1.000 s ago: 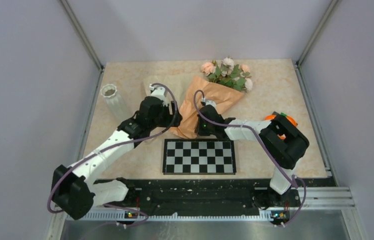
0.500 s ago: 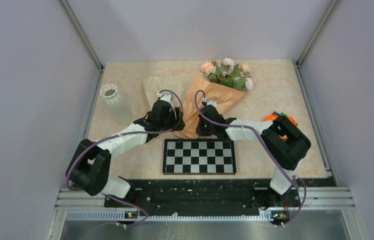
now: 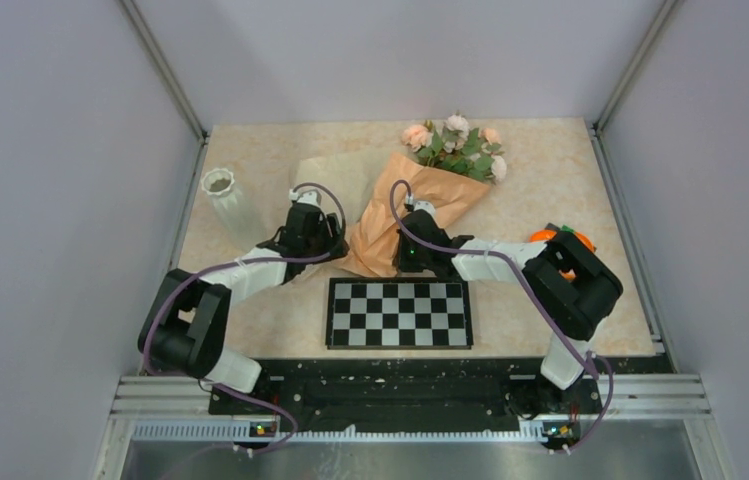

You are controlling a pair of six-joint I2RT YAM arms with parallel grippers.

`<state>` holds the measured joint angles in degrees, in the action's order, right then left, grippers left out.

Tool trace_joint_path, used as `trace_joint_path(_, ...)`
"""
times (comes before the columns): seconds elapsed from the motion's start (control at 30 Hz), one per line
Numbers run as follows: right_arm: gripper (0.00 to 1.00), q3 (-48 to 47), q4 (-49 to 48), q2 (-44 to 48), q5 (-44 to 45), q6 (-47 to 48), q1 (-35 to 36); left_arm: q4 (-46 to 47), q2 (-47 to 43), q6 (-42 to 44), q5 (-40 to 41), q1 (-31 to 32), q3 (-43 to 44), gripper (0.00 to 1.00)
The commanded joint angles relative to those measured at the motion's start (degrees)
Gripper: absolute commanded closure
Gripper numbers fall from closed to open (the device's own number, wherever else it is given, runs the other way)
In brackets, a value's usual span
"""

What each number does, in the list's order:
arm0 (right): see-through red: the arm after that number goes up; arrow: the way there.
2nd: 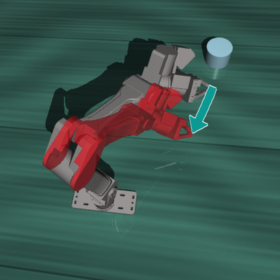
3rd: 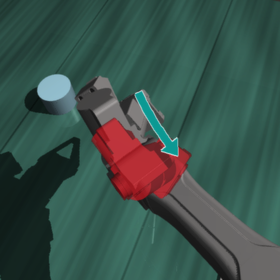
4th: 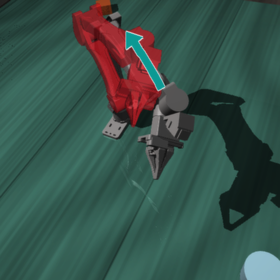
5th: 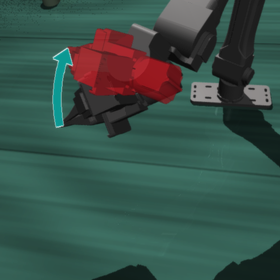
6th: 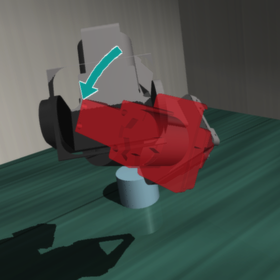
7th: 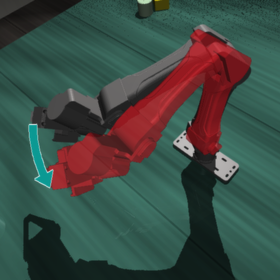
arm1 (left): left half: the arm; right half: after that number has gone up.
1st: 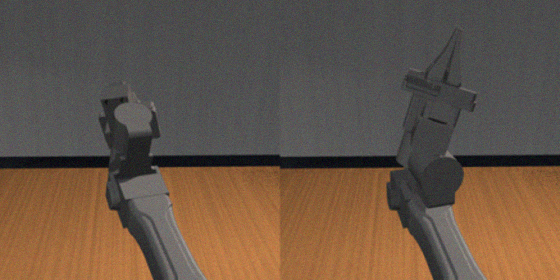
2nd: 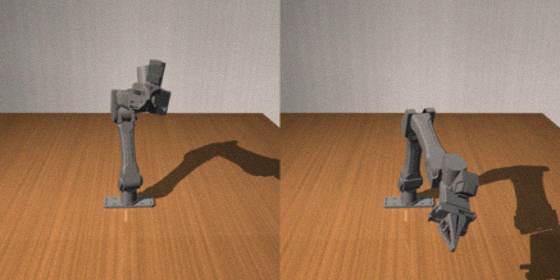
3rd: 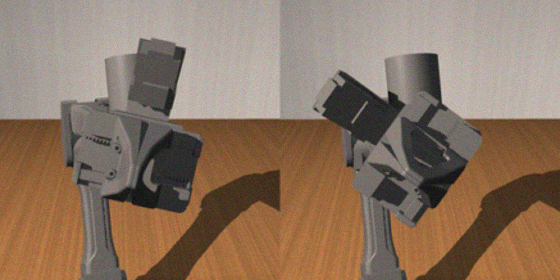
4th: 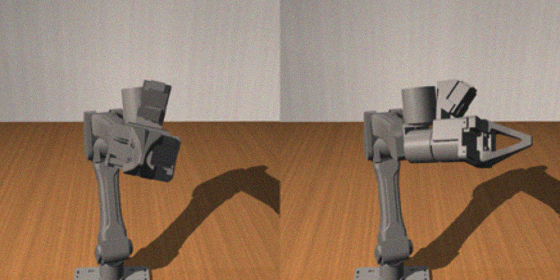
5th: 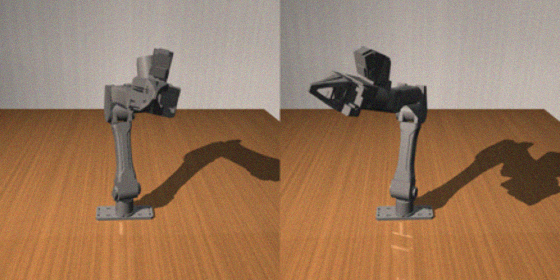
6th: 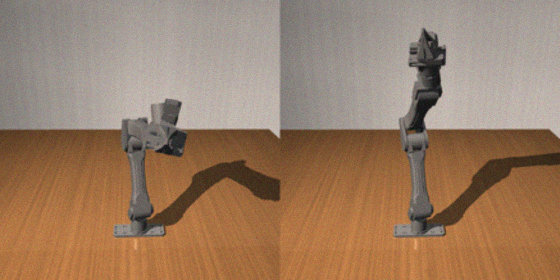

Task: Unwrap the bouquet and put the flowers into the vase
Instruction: Unfold the wrapping paper at the center of the board.

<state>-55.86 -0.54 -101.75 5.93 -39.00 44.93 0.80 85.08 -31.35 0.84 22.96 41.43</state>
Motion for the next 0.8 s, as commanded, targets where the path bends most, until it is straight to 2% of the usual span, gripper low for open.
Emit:
trace_joint_path(0.0,1.0,-0.5,0.4,1.2,0.5,1.1,-0.2,3.1,1.0,0.5,-0.3,-3.2,-1.0,0.37)
trace_joint_path(0.57,1.0,-0.7,1.8,0.9,0.5,1.1,-0.2,1.9,0.2,1.3,-0.3,-9.4,-4.5,0.36)
trace_joint_path(0.73,1.0,-0.9,2.1,1.4,0.4,1.4,-0.2,0.7,-2.5,1.6,-0.6,-9.9,-4.2,0.36)
trace_joint_path(0.77,0.95,-1.0,2.2,1.7,0.4,1.6,-0.2,0.1,-3.5,1.7,-0.6,-9.9,-3.8,0.35)
